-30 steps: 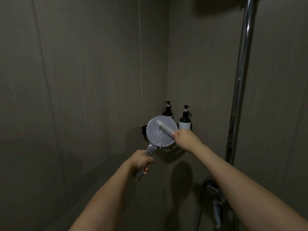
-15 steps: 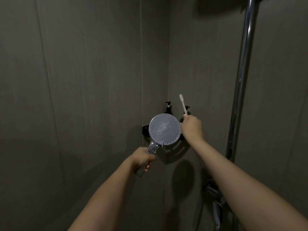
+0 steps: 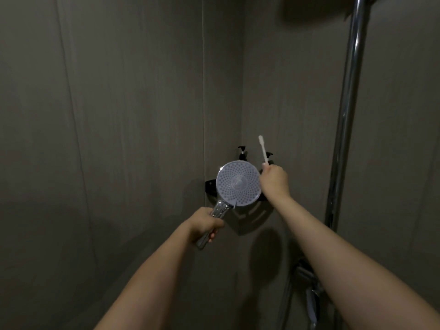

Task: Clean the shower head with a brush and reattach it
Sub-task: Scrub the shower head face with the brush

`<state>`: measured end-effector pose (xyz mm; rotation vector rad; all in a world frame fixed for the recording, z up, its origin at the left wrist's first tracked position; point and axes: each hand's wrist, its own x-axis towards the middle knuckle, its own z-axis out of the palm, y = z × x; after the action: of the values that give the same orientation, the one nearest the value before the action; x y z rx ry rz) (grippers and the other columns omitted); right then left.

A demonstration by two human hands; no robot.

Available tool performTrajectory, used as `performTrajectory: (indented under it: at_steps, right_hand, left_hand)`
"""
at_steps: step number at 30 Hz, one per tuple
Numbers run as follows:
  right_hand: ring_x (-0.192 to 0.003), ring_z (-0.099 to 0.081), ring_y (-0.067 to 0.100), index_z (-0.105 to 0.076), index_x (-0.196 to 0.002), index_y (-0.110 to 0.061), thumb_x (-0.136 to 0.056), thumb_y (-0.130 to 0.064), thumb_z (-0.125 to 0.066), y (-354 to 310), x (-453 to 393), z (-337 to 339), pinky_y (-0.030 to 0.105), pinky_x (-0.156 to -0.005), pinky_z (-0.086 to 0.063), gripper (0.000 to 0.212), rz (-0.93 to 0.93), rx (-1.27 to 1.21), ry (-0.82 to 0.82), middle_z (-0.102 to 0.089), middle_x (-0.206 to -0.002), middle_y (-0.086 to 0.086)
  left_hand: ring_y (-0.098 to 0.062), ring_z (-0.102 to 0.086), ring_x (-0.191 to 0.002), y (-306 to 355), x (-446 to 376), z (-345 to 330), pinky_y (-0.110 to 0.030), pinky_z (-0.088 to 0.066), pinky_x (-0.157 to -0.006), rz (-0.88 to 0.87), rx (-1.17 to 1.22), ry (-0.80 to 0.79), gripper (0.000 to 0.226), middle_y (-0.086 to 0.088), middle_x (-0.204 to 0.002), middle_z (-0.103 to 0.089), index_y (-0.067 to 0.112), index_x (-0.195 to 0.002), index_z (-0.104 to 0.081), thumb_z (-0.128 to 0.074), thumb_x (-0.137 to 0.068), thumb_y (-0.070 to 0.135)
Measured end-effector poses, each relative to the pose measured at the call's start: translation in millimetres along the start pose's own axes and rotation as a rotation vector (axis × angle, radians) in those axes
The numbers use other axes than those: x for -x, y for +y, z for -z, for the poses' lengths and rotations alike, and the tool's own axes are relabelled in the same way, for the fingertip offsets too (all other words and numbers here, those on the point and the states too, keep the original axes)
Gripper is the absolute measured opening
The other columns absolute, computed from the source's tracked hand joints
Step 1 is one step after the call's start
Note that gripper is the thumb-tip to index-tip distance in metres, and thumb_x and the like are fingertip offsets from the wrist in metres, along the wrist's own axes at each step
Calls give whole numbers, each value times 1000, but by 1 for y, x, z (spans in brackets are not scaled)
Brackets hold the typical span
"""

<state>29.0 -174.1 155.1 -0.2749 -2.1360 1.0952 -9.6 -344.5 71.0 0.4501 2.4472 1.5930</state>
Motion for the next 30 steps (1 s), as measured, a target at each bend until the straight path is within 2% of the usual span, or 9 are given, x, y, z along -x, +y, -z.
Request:
performTrajectory:
  at_steps: [3, 6, 10, 12, 17, 21, 24, 28, 30]
  right_hand:
    - [-91, -59, 30, -63, -99, -1, -101, -22, -33, -6, 12, 2, 33, -73, -43, 37, 50, 248, -420, -63, -99, 20]
    - [-60, -46, 13, -52, -67, -16, -100, -24, -35, -9, 23, -6, 16, -54, -40, 38, 97, 327, -797, -51, -68, 4]
    - [-80, -61, 29, -60, -108, 5, -101, -21, -30, -5, 12, -3, 35, -66, -50, 40, 126, 169, -231, -62, -94, 22]
    - [-88, -61, 30, -60, -109, 8, -101, -20, -31, 2, 5, 3, 32, -66, -44, 41, 17, 65, -56, -64, -104, 24]
    - [-61, -49, 15, -53, -66, -17, -99, -27, -39, 6, 20, 2, 21, -54, -37, 37, 70, 325, -763, -51, -68, 2]
    - [-85, -58, 27, -64, -93, -1, -101, -18, -32, 13, 9, 16, 29, -70, -45, 37, 183, 359, -370, -62, -88, 17]
    - [-54, -43, 12, -52, -64, -18, -99, -26, -40, 24, 12, 20, 20, -47, -34, 38, 103, 325, -662, -47, -62, 0]
    - [-75, -55, 25, -63, -83, -1, -100, -21, -37, 29, 6, 24, 32, -63, -39, 37, 119, 142, -319, -61, -83, 19]
    - [-72, -57, 26, -63, -86, -4, -100, -23, -36, 29, 8, 26, 30, -63, -45, 36, 56, 226, -510, -61, -82, 14]
  left_hand:
    - [-9, -40, -29, 4, 2, -3, -17, -37, -32, -12, -11, -15, 25, -10, -52, -43, 11, -68, -40, -51, -83, -5]
    - [-8, -40, -28, 6, 3, -4, -17, -37, -31, -17, -16, -27, 24, -11, -53, -43, 10, -69, -41, -52, -84, -5]
    - [-9, -40, -29, 11, 5, -4, -17, -37, -32, -22, 13, -21, 23, -10, -53, -43, 11, -69, -42, -52, -84, -5]
    - [-10, -40, -30, 12, 5, -2, -17, -37, -32, -29, 12, -15, 24, -9, -50, -43, 10, -68, -41, -52, -83, -5]
    - [-10, -40, -31, 10, 4, 0, -18, -37, -33, -22, 38, 12, 23, -9, -50, -45, 10, -67, -42, -53, -83, -3]
    - [-11, -41, -32, 11, 4, 3, -19, -37, -34, -24, 99, 29, 20, -7, -49, -45, 9, -68, -43, -53, -82, -2]
    - [-10, -39, -31, 11, 6, 5, -17, -36, -33, -10, 115, 47, 21, -7, -50, -43, 10, -68, -43, -53, -83, -2]
    - [-9, -39, -30, 8, 7, 4, -17, -36, -33, -17, 142, 55, 21, -7, -51, -42, 9, -70, -42, -52, -84, -3]
    - [-9, -40, -30, 8, 8, 2, -17, -36, -33, -17, 147, 52, 20, -8, -52, -43, 9, -71, -42, -51, -84, -3]
